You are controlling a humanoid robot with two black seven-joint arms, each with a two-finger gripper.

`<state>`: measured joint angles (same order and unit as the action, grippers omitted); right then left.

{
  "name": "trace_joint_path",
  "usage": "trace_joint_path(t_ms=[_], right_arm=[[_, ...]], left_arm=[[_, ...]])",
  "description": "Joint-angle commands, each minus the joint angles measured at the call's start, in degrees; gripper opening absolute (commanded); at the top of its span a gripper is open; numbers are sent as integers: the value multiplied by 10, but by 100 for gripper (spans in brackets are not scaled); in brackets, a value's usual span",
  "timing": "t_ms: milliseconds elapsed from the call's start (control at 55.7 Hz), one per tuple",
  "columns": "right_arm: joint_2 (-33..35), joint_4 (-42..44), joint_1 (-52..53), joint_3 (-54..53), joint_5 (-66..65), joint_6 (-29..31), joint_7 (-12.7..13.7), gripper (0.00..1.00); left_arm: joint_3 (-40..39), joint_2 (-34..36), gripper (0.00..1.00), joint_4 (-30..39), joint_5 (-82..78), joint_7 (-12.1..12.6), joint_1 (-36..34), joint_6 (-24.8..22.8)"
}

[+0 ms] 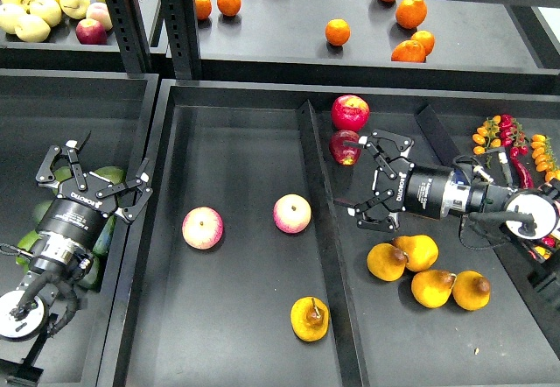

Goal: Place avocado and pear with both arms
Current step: 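Move the right gripper toward the yellow pear in the central bin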

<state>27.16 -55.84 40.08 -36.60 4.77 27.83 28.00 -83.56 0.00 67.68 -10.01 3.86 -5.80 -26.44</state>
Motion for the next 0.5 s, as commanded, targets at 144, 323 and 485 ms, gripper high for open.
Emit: trace_joint_path(t_ms=[144,323,485], right_arm=[[25,-1,88,181,-5,2,0,100],[14,10,110,254,-19,2,0,100],[-13,32,108,266,-44,2,0,100]], left_arm=[[1,0,100,0,1,-1,0,0],[2,0,100,1,1,-2,0,0],[1,0,100,0,1,-2,0,0]])
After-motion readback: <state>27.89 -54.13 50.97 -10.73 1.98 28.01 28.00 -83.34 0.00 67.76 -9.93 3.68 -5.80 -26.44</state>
